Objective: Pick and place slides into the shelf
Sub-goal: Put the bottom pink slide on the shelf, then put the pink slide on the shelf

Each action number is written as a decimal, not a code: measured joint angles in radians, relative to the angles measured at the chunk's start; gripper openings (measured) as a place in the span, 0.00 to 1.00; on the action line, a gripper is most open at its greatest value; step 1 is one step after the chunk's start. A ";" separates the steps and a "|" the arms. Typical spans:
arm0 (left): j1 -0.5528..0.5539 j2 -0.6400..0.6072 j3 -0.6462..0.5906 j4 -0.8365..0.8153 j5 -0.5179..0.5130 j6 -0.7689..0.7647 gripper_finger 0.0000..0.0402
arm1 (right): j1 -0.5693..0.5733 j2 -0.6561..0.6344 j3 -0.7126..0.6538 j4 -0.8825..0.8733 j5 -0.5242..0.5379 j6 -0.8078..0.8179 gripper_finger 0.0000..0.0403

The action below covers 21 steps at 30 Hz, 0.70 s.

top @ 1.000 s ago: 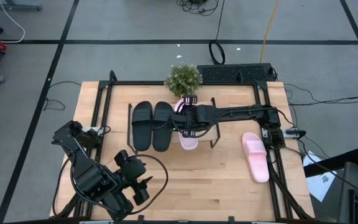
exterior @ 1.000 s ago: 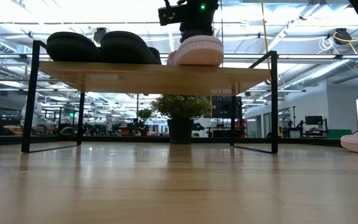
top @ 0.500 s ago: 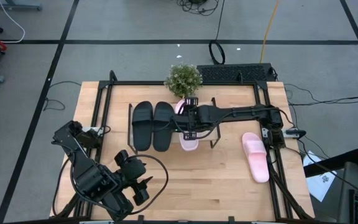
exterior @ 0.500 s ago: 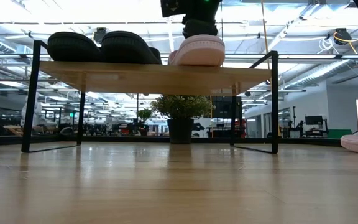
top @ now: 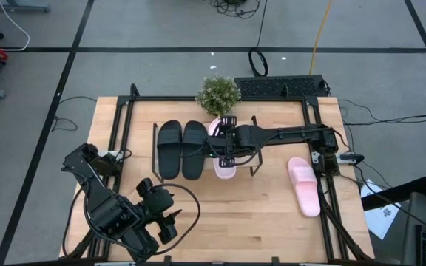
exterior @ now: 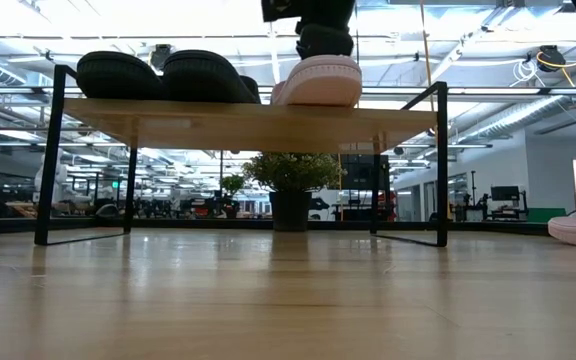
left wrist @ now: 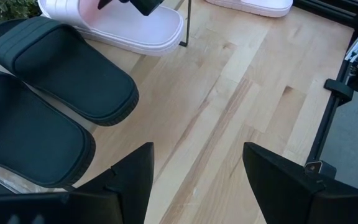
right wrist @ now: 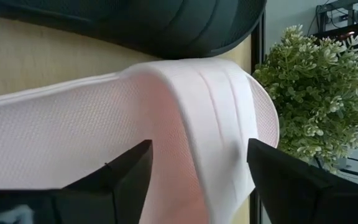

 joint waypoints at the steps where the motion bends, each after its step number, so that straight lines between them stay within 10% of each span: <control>1: 0.000 0.000 0.000 0.000 0.000 0.000 0.61 | 0.002 0.000 0.000 -0.001 -0.002 0.000 0.64; 21: 0.000 0.000 0.000 0.000 -0.001 0.008 0.61 | 0.048 -0.055 0.000 0.014 -0.016 0.036 0.67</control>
